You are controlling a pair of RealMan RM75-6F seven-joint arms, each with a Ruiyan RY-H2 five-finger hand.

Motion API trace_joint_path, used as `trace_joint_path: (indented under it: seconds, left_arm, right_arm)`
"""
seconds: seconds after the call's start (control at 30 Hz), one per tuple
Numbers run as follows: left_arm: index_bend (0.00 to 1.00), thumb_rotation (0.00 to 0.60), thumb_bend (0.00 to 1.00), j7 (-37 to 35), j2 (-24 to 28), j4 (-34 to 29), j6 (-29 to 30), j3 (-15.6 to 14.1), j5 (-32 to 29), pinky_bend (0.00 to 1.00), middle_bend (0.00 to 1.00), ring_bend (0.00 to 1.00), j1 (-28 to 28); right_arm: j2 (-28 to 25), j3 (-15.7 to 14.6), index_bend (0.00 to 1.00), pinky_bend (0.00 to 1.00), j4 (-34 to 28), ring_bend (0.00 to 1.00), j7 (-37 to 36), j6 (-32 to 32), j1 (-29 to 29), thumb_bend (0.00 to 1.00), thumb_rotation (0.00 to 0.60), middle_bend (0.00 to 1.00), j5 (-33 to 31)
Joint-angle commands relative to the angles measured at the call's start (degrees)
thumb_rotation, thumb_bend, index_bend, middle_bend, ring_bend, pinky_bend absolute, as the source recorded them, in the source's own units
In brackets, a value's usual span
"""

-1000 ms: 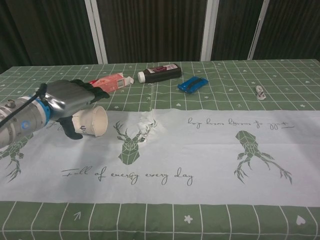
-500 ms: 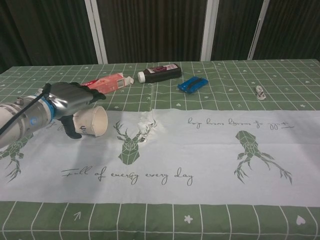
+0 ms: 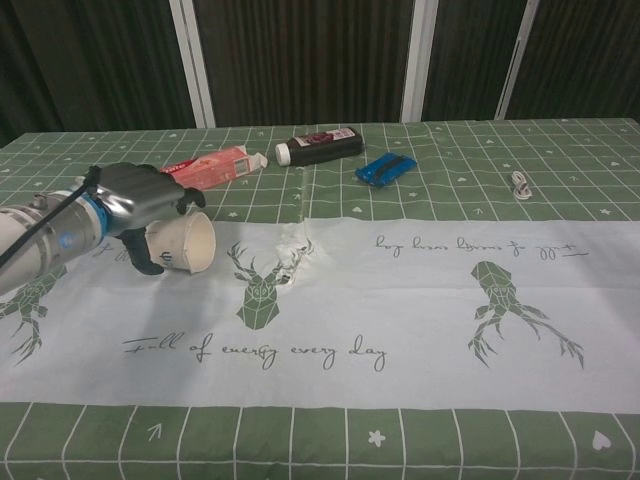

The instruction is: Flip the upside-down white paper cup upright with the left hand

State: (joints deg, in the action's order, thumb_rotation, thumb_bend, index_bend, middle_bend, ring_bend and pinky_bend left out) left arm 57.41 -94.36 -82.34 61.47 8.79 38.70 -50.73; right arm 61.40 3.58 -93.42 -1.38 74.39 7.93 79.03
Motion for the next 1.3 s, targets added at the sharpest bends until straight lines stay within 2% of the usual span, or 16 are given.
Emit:
trace_joint_path:
  seconds: [0.03, 0.2, 0.4, 0.5, 0.57, 0.63, 0.77, 0.9, 0.93, 1.03, 1.17, 1.3]
  left_arm:
    - [0.31, 0.599, 0.19, -0.5, -0.4, 0.6, 0.9, -0.3, 1.0, 0.14, 0.34, 0.17, 0.0]
    - [0.4, 0.599, 0.22, -2.7, -1.1, 1.8, 2.2, -0.8, 4.2, 0.17, 0.43, 0.24, 0.4]
    - [0.41, 0.599, 0.22, -5.3, -1.4, 2.4, 2.8, -0.7, 6.7, 0.18, 0.43, 0.24, 0.9]
    - [0.41, 0.599, 0.22, -10.2, -0.7, 1.3, 3.0, 0.4, 8.8, 0.18, 0.43, 0.24, 2.0]
    - [0.41, 0.599, 0.22, -19.2, 0.4, -1.3, 2.5, 2.7, 10.6, 0.18, 0.43, 0.24, 3.8]
    - [0.4, 0.599, 0.22, -26.2, 1.8, -2.8, 1.7, 3.5, 13.0, 0.18, 0.42, 0.24, 5.3]
    - [0.4, 0.6, 0.21, -46.1, 4.5, -5.1, 0.0, 5.1, 19.5, 0.17, 0.41, 0.23, 9.7]
    - [0.39, 0.599, 0.22, -53.3, 4.6, -3.4, -0.4, 4.6, 23.8, 0.17, 0.41, 0.23, 11.0]
    - [0.39, 0.6, 0.21, -57.7, 4.5, -2.8, 0.1, 4.5, 24.9, 0.17, 0.41, 0.22, 12.3]
    - [0.39, 0.6, 0.21, -66.3, 4.0, 0.3, 1.0, 3.4, 29.0, 0.16, 0.4, 0.21, 14.3]
    - [0.39, 0.6, 0.22, -78.1, 1.0, 8.4, 2.5, 1.8, 33.8, 0.16, 0.4, 0.19, 16.6]
    - [0.39, 0.6, 0.22, -84.1, -1.8, 14.9, 3.5, 0.8, 37.0, 0.16, 0.39, 0.17, 17.1]
  right_arm:
    - [0.0, -0.1, 0.0, 0.0, -0.1, 0.0, 0.1, -0.2, 0.1, 0.0, 0.6, 0.0, -0.1]
    - [0.0, -0.1, 0.0, 0.0, -0.1, 0.0, 0.1, -0.4, 0.1, 0.0, 0.6, 0.0, -0.2]
    - [-0.1, -0.1, 0.0, 0.0, -0.1, 0.0, 0.1, -0.2, 0.0, 0.0, 0.6, 0.0, -0.1]
    - [-0.1, -0.2, 0.0, 0.0, -0.2, 0.0, 0.0, -0.1, -0.1, 0.0, 0.6, 0.0, -0.1]
    - [-0.2, -0.2, 0.0, 0.0, -0.3, 0.0, 0.0, -0.1, -0.1, 0.0, 0.6, 0.0, 0.0]
    - [-0.3, -0.3, 0.0, 0.0, -0.3, 0.0, -0.1, -0.2, 0.0, 0.0, 0.6, 0.0, 0.1]
    - [-0.2, -0.4, 0.0, 0.0, -0.3, 0.0, -0.1, -0.4, 0.1, 0.0, 0.6, 0.0, 0.3]
    - [-0.1, -0.5, 0.0, 0.0, -0.1, 0.0, -0.1, -0.4, 0.1, 0.0, 0.6, 0.0, 0.4]
    - [0.0, -0.5, 0.0, 0.0, -0.1, 0.0, -0.2, -0.3, 0.0, 0.0, 0.6, 0.0, 0.5]
    - [0.2, -0.6, 0.0, 0.0, 0.0, 0.0, -0.1, -0.2, 0.0, 0.0, 0.6, 0.0, 0.7]
    - [0.4, -0.8, 0.0, 0.0, -0.1, 0.0, 0.4, -0.1, 0.0, 0.0, 0.6, 0.0, 0.9]
    - [0.5, -0.8, 0.0, 0.0, -0.2, 0.0, 0.8, -0.2, 0.0, 0.0, 0.6, 0.0, 0.8]
